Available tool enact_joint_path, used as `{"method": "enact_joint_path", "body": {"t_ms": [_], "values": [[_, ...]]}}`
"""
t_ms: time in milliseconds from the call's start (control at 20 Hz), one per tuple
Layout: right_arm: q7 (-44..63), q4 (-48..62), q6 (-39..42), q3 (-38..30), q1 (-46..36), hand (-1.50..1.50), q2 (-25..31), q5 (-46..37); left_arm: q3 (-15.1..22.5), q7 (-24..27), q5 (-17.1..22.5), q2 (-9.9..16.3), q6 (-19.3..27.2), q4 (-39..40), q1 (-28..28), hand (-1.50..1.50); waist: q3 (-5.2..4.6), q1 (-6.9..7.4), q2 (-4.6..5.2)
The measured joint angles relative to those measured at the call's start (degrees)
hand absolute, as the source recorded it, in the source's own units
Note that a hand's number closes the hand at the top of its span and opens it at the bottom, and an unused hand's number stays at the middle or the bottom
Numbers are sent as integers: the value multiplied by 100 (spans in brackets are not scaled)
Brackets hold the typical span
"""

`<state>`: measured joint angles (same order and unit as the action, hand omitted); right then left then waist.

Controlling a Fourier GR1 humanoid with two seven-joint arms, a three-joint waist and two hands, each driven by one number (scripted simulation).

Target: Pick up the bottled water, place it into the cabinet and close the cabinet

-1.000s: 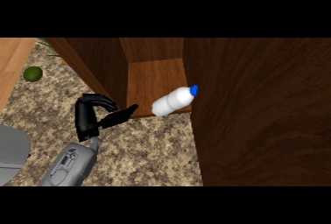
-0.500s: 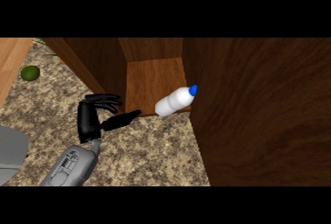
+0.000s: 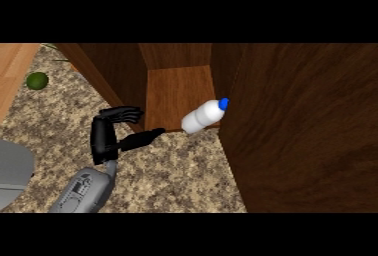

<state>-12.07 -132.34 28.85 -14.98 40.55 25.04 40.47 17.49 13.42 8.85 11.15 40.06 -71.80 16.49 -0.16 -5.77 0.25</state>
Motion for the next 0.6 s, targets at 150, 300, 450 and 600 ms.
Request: {"method": "enact_joint_path", "body": {"t_ms": [150,300,450,600], "values": [[23,-3,-56,-34,-19,-150,23,7,-16,58,64,-83,-16,9,6,-150,-8,38,0],[44,-13,-105,-43,31,-150,14,17,-25,107,156,-171,-68,-14,-28,-150,-15,72,-7],[45,-18,-148,-50,58,-150,-12,17,19,50,293,-258,-223,-78,-56,-150,-18,134,-12],[82,-37,-204,-69,117,-150,-9,25,250,128,395,-593,-530,-208,253,-150,-16,172,-18]]}}
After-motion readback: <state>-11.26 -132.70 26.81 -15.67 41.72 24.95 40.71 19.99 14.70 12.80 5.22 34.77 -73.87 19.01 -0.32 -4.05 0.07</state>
